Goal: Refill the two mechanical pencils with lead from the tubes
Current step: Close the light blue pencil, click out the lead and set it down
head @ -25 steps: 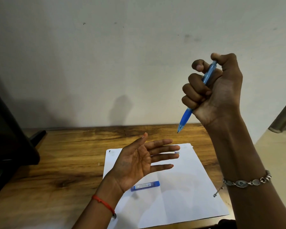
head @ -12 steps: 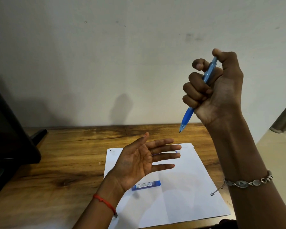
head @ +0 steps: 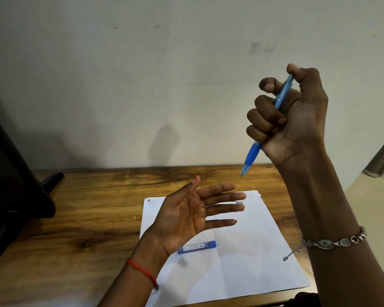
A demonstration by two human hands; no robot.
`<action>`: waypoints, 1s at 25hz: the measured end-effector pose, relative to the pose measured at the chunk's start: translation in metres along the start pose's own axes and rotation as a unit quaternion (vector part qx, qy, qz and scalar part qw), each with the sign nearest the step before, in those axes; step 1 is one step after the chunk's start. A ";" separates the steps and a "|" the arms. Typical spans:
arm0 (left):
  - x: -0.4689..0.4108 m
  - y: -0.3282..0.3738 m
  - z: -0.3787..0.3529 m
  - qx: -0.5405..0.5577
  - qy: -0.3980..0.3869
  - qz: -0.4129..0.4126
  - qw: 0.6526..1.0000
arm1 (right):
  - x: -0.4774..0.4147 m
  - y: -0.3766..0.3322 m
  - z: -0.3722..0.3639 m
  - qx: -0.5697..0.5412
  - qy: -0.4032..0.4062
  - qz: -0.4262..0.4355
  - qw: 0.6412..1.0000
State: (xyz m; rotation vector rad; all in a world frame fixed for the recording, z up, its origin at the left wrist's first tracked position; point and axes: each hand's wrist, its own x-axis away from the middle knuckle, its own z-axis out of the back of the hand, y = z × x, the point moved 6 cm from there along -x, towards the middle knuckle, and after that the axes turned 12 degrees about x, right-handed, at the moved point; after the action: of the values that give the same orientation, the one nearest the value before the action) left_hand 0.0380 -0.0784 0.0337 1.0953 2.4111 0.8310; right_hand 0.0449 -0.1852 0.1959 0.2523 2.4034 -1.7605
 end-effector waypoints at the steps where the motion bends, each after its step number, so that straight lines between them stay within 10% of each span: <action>1: 0.000 0.000 -0.001 0.001 -0.005 0.001 1.000 | 0.000 0.000 0.000 -0.001 0.001 -0.001 1.000; 25: 0.011 -0.003 -0.027 0.100 -0.183 0.028 0.978 | -0.023 0.044 0.035 -0.268 0.058 -0.036 0.961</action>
State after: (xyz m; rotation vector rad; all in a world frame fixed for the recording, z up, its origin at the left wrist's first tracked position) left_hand 0.0146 -0.0809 0.0513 1.2693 2.1925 0.3653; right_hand 0.0779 -0.2069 0.1493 0.2046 2.8862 -1.0730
